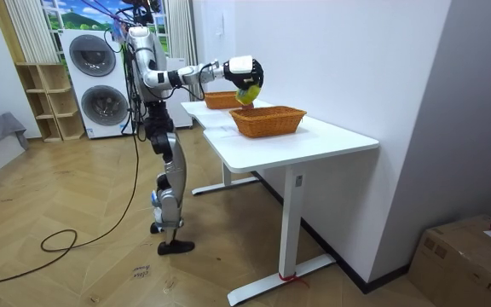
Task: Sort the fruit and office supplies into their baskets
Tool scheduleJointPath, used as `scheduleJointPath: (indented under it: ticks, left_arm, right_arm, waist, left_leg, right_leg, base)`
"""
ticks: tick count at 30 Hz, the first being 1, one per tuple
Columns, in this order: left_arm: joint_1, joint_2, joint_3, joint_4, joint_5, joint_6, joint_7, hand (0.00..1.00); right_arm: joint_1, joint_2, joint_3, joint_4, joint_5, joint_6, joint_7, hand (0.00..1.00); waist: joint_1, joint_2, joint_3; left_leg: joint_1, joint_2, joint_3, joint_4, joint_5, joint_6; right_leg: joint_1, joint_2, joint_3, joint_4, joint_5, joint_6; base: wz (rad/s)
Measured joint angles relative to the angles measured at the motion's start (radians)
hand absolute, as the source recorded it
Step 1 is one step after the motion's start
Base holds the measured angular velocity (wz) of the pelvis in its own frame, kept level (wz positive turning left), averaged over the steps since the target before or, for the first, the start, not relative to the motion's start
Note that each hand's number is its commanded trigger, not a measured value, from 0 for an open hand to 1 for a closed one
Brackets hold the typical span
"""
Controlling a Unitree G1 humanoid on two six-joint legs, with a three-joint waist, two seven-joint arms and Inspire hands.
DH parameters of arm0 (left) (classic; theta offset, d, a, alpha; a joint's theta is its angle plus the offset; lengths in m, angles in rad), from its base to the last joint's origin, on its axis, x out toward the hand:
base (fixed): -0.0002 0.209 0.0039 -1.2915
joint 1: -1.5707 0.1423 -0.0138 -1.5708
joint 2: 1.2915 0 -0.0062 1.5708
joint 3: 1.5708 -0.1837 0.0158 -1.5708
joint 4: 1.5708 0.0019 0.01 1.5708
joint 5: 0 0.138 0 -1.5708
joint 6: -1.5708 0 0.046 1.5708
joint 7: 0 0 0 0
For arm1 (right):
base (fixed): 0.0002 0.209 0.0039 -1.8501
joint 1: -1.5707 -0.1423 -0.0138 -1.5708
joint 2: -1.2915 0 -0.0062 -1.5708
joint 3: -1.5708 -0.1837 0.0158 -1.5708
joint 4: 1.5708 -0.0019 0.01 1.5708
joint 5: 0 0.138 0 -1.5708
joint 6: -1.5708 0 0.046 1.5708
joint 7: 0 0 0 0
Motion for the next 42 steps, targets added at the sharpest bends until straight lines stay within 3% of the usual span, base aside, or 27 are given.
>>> scheduleJointPath:
  ticks: [7,22,35,36,37,38,39,42]
  left_arm:
    - [0.0,0.0,-0.001,-0.003,0.001,0.001,0.002,0.0]
    - [0.001,0.0,-0.001,0.001,0.002,-0.001,0.004,0.0]
    - [0.0,0.001,-0.001,0.002,0.002,0.002,0.009,0.0]
    - [0.0,0.001,-0.001,0.002,0.002,0.003,0.009,0.0]
    - [0.0,0.001,-0.001,0.002,0.002,0.004,0.009,0.0]
    - [0.0,0.001,-0.001,0.002,0.002,0.005,0.009,0.0]
    - [0.0,0.001,-0.001,0.003,0.002,0.006,0.009,0.0]
    - [0.0,0.001,-0.001,0.003,0.002,0.009,0.009,0.0]
  right_arm:
    - [0.0,0.0,0.0,0.031,0.0,0.001,0.005,1.0]
    - [0.005,0.0,-0.026,0.136,0.017,-0.002,-0.01,1.0]
    - [0.013,0.0,-0.026,0.16,0.023,-0.003,-0.015,1.0]
    - [0.014,0.0,-0.026,0.16,0.023,-0.003,-0.015,0.89]
    - [0.014,0.0,-0.026,0.16,0.023,-0.003,-0.015,0.7]
    - [0.015,0.0,-0.026,0.16,0.023,-0.003,-0.015,0.14]
    - [0.016,0.0,-0.026,0.16,0.023,-0.003,-0.015,0.0]
    - [0.016,0.0,-0.026,0.16,0.023,-0.003,-0.015,0.0]
  waist:
    - [0.0,-0.011,-0.0006]
    - [0.001,-0.006,0.0068]
    - [0.002,-0.011,0.0038]
    - [0.002,-0.011,0.0038]
    - [0.002,-0.011,0.0038]
    - [0.002,-0.011,0.0038]
    - [0.002,-0.011,0.0037]
    - [0.002,-0.011,0.0037]
  left_leg:
    - [0.002,0.0,0.008,0.0,0.0,0.0]
    - [0.003,0.001,0.006,-0.002,0.0,0.0]
    - [0.002,0.001,0.009,-0.001,0.0,0.0]
    - [0.002,0.001,0.009,0.0,0.0,0.0]
    - [0.002,0.001,0.009,0.0,0.0,0.0]
    - [0.002,0.001,0.009,0.0,0.0,0.0]
    - [0.002,0.001,0.009,0.001,0.0,0.0]
    - [0.002,0.001,0.009,0.001,0.0,0.0]
  right_leg:
    - [0.0,0.0,0.009,0.0,0.0,0.0]
    - [-0.001,0.0,0.008,0.0,0.002,-0.001]
    - [-0.001,-0.001,0.008,-0.002,0.002,-0.001]
    - [-0.001,-0.001,0.008,-0.002,0.002,-0.001]
    - [-0.001,-0.001,0.008,-0.002,0.002,-0.001]
    - [-0.001,-0.001,0.008,-0.002,0.002,-0.001]
    - [-0.001,-0.001,0.008,-0.002,0.002,-0.001]
    - [0.0,-0.001,0.008,-0.001,0.002,-0.001]
  base:
    - [-0.03]
    - [0.0]
    - [0.0]
    - [0.0]
    - [0.0]
    - [0.0]
    - [0.0]
    - [0.0]
